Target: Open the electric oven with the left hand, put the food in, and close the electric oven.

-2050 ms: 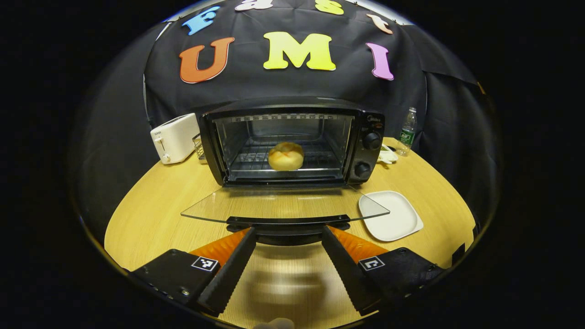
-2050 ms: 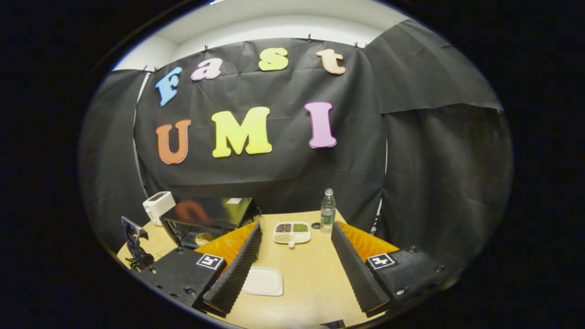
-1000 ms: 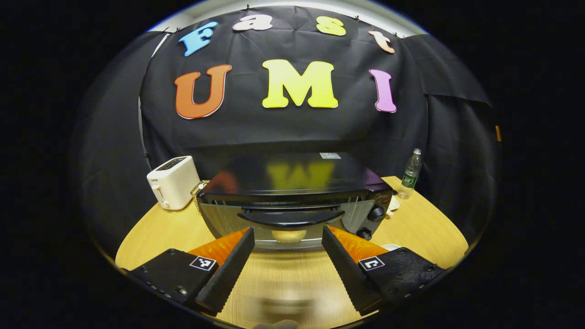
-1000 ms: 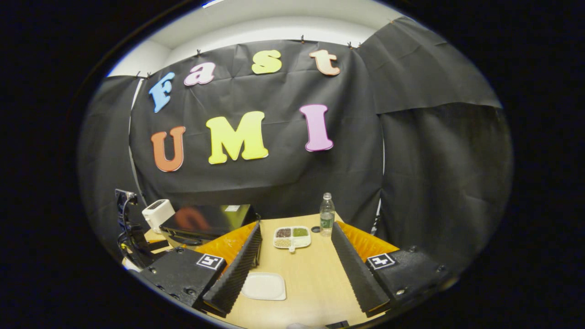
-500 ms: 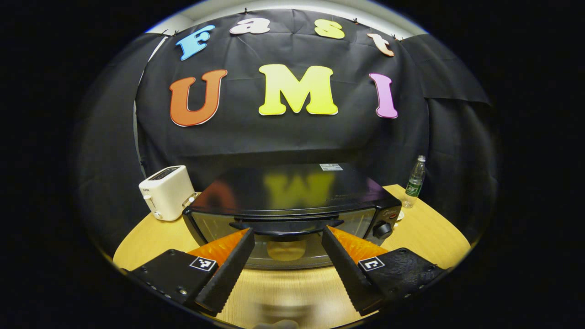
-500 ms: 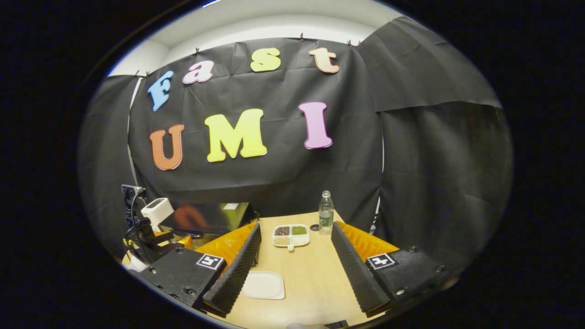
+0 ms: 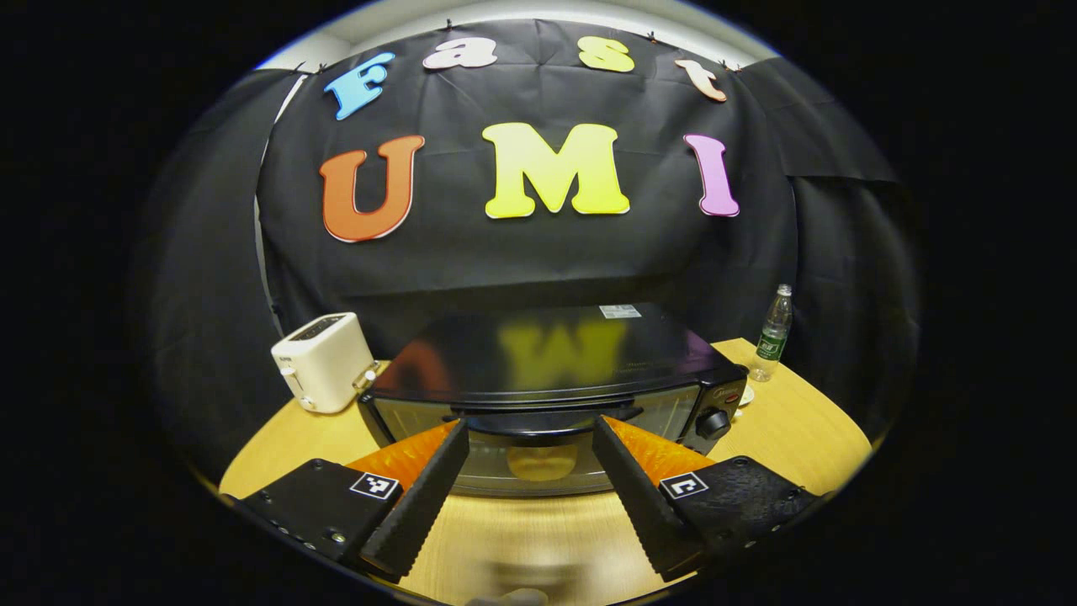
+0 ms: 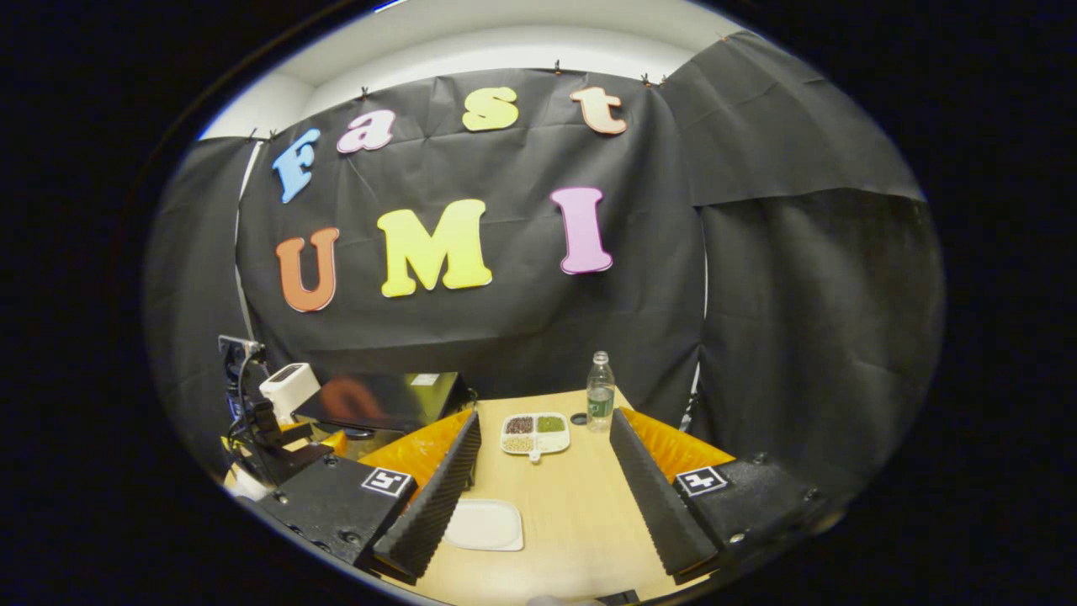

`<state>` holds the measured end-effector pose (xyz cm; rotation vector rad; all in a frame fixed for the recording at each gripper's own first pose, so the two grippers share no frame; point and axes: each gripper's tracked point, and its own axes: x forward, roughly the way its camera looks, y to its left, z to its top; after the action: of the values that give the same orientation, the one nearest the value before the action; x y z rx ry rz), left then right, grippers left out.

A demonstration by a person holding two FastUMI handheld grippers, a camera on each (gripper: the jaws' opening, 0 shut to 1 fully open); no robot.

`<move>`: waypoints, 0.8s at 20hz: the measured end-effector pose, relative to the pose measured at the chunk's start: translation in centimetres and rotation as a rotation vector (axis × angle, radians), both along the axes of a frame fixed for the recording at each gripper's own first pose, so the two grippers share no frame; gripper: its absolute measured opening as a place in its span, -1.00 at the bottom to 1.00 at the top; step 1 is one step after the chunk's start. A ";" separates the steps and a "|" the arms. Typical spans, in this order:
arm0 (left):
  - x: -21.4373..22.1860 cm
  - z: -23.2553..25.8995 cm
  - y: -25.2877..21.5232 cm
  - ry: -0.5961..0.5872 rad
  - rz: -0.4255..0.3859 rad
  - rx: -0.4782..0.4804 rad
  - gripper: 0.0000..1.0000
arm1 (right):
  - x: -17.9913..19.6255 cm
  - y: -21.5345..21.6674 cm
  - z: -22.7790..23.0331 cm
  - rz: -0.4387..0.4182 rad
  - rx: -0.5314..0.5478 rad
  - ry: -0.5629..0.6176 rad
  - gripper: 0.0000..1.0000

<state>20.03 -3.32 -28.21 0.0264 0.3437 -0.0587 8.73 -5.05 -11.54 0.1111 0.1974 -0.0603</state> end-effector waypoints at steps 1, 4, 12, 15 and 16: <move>-0.5 1.6 0.1 -0.023 0.005 0.007 0.94 | 0.0 0.1 0.5 0.001 -0.004 -0.010 0.97; -3.2 6.5 0.7 -0.087 0.008 0.002 0.93 | -0.4 0.4 2.2 0.006 -0.022 -0.043 0.97; -10.0 19.5 2.4 -0.206 0.009 -0.065 0.93 | -2.0 2.2 6.3 0.043 -0.058 -0.128 0.90; -11.9 22.7 2.9 -0.240 0.017 -0.083 0.92 | -2.8 3.0 7.7 0.056 -0.065 -0.155 0.90; -12.4 23.4 3.2 -0.253 0.019 -0.078 0.92 | -3.1 3.2 8.1 0.059 -0.065 -0.162 0.90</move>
<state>7.60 -0.14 -4.82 -0.0469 0.0890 -0.0493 5.67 -1.82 -3.39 0.0450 0.0368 0.0008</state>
